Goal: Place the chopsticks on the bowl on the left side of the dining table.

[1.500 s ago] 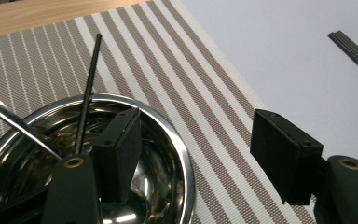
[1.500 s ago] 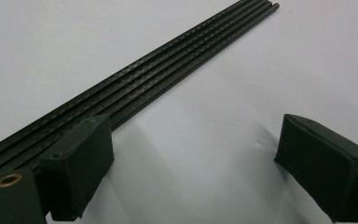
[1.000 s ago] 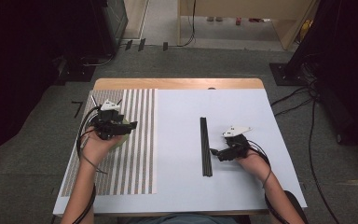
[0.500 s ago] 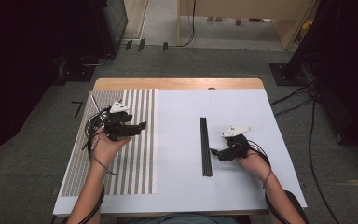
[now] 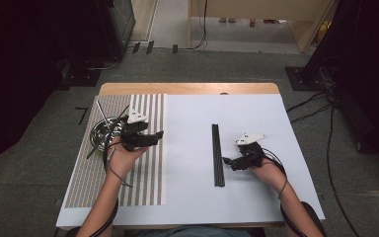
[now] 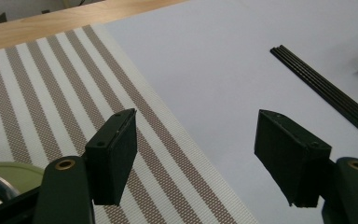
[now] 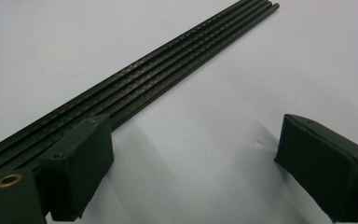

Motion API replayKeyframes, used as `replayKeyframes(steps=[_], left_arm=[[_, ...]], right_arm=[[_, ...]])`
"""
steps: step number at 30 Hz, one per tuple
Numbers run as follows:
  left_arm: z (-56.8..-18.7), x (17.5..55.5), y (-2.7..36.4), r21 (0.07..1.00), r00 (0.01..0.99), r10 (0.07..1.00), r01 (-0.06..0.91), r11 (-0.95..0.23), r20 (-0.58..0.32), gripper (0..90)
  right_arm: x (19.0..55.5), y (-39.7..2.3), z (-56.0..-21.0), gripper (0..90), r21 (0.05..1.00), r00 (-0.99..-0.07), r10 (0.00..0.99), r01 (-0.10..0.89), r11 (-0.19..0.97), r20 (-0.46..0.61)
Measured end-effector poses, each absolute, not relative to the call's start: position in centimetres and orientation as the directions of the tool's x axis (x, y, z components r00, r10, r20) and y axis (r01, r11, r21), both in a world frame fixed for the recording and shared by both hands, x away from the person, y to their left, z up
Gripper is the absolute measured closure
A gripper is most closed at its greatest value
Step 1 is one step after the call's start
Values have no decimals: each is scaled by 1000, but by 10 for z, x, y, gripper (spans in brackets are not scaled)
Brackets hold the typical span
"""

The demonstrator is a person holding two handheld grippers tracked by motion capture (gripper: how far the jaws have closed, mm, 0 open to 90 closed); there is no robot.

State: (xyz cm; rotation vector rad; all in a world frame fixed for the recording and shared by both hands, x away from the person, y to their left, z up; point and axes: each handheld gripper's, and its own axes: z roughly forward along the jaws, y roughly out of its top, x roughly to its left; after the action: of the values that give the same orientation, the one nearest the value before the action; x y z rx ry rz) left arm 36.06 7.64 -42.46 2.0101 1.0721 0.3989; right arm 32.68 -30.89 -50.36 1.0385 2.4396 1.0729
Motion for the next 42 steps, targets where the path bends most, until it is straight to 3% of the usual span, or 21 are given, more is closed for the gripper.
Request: replayKeyframes(steps=[5,14,30,42], left_arm=[[-428,358,67,776,610,789,528,-344,-66,304],[-435,357,56,777,612,781,550,-307,-124,303],[-447,356,31,773,635,770,517,-366,-60,302],[-454,352,16,763,657,749,526,-375,-84,300]], right_arm=[[327,-309,-504,104,728,-702,712,503,466,30],[327,-309,-504,104,728,-702,712,504,466,30],[327,-309,-504,103,727,-702,712,505,466,31],[327,-309,-504,103,727,-702,711,504,466,30]])
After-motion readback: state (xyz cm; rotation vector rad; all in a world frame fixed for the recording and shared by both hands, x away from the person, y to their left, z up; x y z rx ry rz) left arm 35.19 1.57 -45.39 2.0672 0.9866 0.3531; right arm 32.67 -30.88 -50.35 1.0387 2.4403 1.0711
